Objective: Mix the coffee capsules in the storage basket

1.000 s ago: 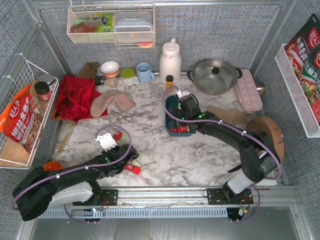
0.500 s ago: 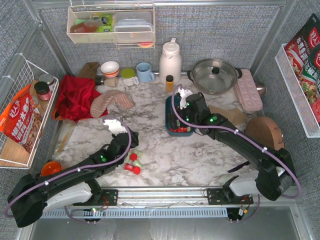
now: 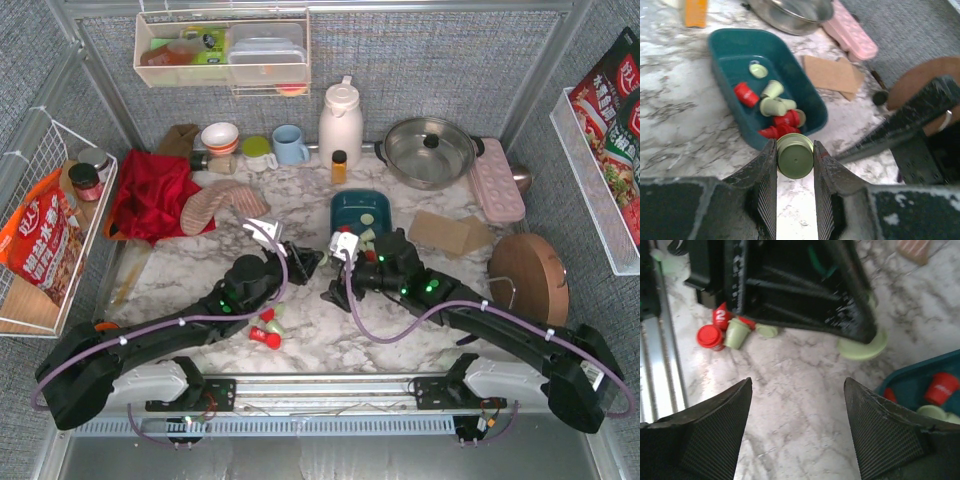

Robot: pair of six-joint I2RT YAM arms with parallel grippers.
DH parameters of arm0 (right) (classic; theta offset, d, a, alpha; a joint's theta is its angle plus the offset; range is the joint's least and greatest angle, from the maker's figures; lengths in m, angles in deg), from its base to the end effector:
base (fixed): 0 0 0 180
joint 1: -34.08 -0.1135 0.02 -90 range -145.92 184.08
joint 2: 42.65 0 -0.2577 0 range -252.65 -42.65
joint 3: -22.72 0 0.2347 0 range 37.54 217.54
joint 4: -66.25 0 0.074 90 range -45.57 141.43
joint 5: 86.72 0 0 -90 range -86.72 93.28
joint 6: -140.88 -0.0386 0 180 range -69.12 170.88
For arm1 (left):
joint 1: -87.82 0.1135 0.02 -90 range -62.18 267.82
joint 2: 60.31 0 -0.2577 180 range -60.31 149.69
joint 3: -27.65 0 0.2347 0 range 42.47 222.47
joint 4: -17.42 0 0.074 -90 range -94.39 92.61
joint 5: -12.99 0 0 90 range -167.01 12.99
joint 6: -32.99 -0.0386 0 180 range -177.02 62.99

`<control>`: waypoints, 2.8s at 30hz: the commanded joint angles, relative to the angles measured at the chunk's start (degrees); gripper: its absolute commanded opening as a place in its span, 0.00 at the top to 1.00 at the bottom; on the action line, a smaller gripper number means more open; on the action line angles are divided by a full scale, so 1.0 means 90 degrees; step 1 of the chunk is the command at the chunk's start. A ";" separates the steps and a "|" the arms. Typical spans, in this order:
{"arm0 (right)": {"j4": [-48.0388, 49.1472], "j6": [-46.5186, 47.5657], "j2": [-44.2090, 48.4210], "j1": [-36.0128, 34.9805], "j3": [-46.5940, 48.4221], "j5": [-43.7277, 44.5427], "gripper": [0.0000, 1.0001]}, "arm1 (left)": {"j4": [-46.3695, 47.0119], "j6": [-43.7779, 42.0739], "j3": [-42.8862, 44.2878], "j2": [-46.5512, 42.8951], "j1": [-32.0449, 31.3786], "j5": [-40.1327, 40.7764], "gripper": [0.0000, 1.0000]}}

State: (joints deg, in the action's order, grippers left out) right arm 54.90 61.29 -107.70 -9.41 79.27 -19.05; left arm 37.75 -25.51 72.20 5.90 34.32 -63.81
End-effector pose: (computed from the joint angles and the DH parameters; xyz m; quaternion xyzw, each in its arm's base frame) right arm 0.1688 0.1804 0.2752 -0.4631 0.6653 0.3124 0.4953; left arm 0.1532 -0.1923 0.2601 0.0567 0.7128 -0.4084 0.5674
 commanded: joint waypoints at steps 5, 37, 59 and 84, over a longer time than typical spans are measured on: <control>0.1231 0.0858 0.0299 -0.0032 -0.0348 0.0954 0.28 | 0.0994 -0.0260 -0.0336 -0.0258 0.0006 -0.1218 0.66; 0.1074 0.1030 -0.0296 0.0056 -0.0084 0.1588 0.69 | 0.0724 0.0185 -0.1190 -0.1459 0.0006 0.0626 0.31; 0.0829 -0.0194 -0.2541 0.1306 0.0931 0.2909 0.14 | -0.5105 0.2748 -0.1612 -0.2930 0.0006 0.2090 0.36; 0.0471 -0.0289 -0.2384 0.1316 0.0926 0.2483 0.14 | -0.5445 0.2472 -0.1360 -0.2380 0.0191 0.1665 0.47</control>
State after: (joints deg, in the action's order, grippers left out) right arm 59.51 59.00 -128.84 2.44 86.75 4.40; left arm -4.53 -2.49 58.35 -13.27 35.83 -49.26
